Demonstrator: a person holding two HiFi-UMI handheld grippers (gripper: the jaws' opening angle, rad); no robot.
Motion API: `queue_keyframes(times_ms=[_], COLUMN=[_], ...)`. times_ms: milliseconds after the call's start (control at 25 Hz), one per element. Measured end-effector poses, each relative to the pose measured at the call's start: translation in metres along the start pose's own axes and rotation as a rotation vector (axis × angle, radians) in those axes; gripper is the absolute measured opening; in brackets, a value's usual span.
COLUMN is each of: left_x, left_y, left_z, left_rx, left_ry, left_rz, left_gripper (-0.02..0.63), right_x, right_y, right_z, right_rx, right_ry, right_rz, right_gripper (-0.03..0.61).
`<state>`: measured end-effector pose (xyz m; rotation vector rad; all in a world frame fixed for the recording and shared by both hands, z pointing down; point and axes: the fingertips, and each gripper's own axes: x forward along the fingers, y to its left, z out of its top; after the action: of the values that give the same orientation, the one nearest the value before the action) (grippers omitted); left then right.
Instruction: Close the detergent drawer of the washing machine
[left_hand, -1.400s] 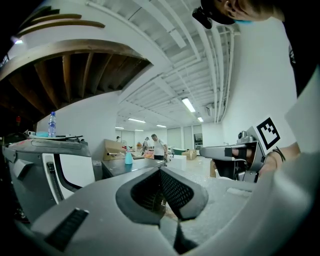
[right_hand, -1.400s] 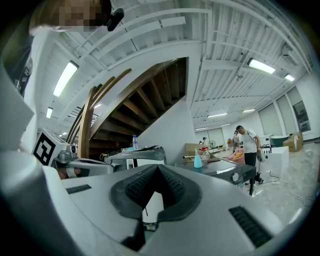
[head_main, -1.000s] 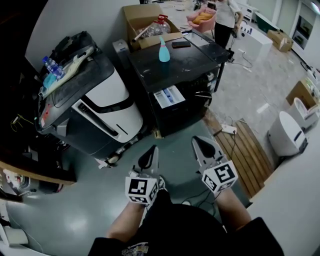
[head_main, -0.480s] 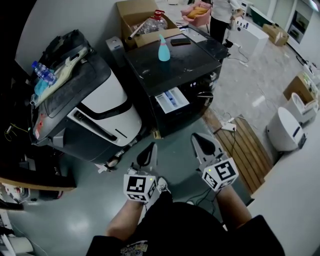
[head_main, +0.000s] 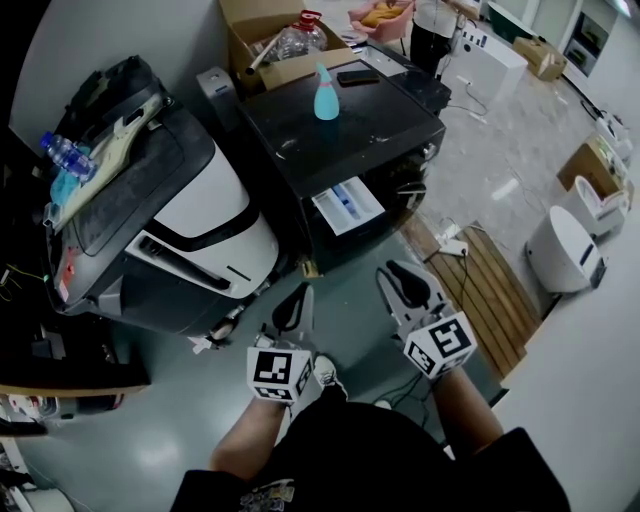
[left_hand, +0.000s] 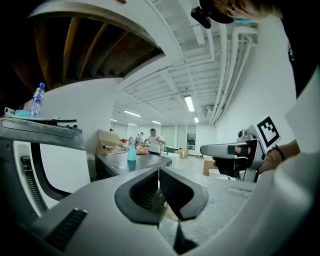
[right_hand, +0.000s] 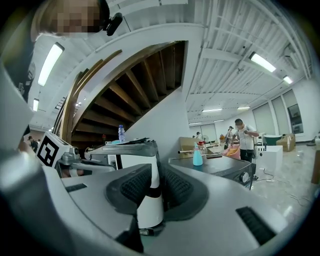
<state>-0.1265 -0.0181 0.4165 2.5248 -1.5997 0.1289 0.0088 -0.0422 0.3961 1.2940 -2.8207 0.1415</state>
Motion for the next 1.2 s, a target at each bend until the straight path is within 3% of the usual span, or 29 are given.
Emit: queue_keyframes(times_ms=[240, 640, 800, 1200], left_x=[0.015, 0.033, 0.039, 0.071], left_y=[0.026, 0.053, 0.057, 0.059], left_z=[-0.006, -0.005, -0.011, -0.037], left_rx=[-0.007, 0.038, 0.044, 0.029], left_ry=[0.016, 0.021, 0.054, 0.081], left_rz=[-0.020, -0.080, -0.095, -0.103], left_gripper=[0.008, 0.203, 0.231, 0.267], right_x=[0.025, 0.062, 0.075, 0.091], right_y=[-0.003, -0.006, -0.009, -0.032], right_z=[-0.002, -0.003, -0.001, -0.025], right_rx=[-0.010, -0.021, -0.045, -0.041], right_ry=[0.010, 0.030, 0.029, 0.095], right_rz=[-0.040, -0.089, -0.094, -0.103], right_gripper=[0.132, 0.233, 0.286, 0.322])
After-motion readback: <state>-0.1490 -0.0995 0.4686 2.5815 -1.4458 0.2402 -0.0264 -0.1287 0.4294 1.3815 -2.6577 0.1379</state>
